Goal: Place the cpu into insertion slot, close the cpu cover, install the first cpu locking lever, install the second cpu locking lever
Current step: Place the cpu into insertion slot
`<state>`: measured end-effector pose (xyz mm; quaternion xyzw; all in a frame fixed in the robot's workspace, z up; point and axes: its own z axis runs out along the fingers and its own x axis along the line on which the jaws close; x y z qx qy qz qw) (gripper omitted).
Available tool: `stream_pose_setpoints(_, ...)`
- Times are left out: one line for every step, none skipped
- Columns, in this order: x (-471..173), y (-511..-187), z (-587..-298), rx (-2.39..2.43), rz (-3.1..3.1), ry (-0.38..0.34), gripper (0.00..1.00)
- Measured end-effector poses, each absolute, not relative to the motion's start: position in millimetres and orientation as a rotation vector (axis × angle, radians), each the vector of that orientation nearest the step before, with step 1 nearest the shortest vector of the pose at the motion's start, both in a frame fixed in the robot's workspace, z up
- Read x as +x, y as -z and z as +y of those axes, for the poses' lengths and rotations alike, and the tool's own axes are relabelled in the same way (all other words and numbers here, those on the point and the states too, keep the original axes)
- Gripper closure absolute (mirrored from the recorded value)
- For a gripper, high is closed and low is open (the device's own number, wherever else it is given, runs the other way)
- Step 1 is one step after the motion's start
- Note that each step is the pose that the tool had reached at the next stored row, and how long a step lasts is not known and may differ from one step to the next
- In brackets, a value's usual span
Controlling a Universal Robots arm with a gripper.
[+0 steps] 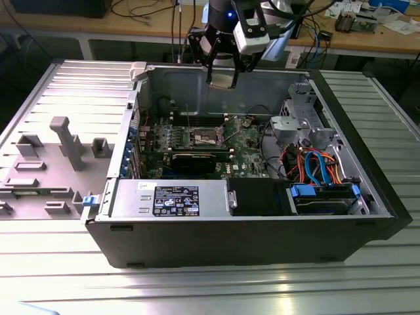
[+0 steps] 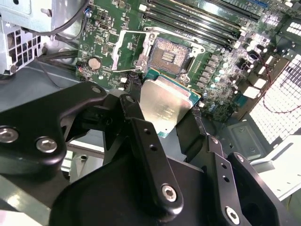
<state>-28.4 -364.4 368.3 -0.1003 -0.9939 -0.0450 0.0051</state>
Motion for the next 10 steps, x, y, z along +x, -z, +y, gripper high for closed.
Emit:
stream_pose_setpoints(-28.4,-368.2,-364.4,-0.351,-3.109,0.141,0.46)
stream_pose_setpoints(-28.4,-368.1,-364.5,-0.375,-3.107,0.141,0.46)
stream_pose_setpoints(-29.0,-368.2,-364.7,-0.38,-3.107,0.142,0.46)
stream_pose_setpoints(-29.4,-368.1,-364.8,-0.381,-3.107,0.142,0.46)
stream_pose_setpoints(-29.4,-368.1,-364.8,-0.38,-3.107,0.142,0.46)
stream_pose_setpoints(-29.4,-368.1,-364.8,-0.38,-3.107,0.142,0.46)
stream_pose_setpoints(-29.5,-368.1,-364.8,-0.381,-3.107,0.142,0.46)
stream_pose_setpoints(-29.5,-368.2,-364.8,-0.381,-3.107,0.142,0.46)
stream_pose_setpoints(-29.5,-368.2,-364.9,-0.381,-3.107,0.142,0.46)
stream_pose_setpoints(-29.5,-368.1,-364.9,-0.381,-3.107,0.142,0.46)
